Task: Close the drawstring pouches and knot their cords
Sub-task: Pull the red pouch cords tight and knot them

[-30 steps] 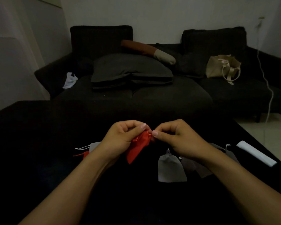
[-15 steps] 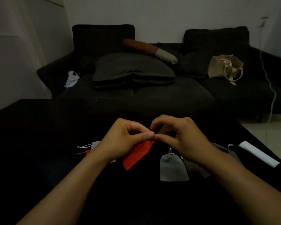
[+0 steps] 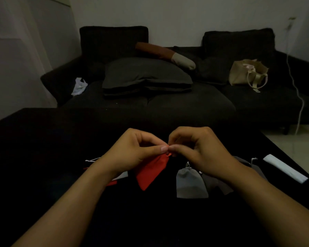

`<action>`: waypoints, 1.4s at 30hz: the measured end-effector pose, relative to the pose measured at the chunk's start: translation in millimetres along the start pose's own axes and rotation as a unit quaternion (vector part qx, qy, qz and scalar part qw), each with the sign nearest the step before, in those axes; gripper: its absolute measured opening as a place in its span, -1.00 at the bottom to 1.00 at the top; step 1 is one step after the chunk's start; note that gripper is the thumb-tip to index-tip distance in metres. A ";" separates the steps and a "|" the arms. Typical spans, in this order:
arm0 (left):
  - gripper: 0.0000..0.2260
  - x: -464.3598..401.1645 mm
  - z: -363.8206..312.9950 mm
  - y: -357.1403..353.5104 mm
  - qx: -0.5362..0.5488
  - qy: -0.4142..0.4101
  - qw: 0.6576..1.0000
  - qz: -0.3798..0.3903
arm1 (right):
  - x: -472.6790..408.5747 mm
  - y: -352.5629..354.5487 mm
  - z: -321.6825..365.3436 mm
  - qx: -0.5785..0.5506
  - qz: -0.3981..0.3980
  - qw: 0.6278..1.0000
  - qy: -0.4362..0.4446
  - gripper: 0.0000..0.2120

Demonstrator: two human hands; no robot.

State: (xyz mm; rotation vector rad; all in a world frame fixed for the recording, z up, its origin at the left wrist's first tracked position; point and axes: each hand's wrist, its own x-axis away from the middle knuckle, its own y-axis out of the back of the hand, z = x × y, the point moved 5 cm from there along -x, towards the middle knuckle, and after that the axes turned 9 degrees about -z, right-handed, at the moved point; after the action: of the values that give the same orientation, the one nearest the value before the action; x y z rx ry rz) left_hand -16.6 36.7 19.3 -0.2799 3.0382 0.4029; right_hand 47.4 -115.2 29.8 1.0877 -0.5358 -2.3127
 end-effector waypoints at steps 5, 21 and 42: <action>-0.78 -0.9 1.9 -2.9 0.166 0.047 0.985 -0.012 | 4.2 -13.1 -9.5 -0.287 0.063 0.938 -0.183 -0.96; -0.74 -5.8 3.5 7.3 0.041 -0.005 0.984 -0.173 | -2.2 9.1 9.0 0.145 -0.019 0.985 0.088 -0.93; -0.85 -0.8 0.7 -20.3 0.078 -0.069 0.982 -0.158 | 7.2 1.1 -18.7 -0.272 -0.069 0.909 -0.308 -0.90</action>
State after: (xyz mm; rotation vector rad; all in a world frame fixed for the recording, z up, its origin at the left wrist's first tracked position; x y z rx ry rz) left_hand -12.0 17.8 13.5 -0.6795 2.8004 0.1522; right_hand 58.6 -122.8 15.0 0.1217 -0.0018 -2.6800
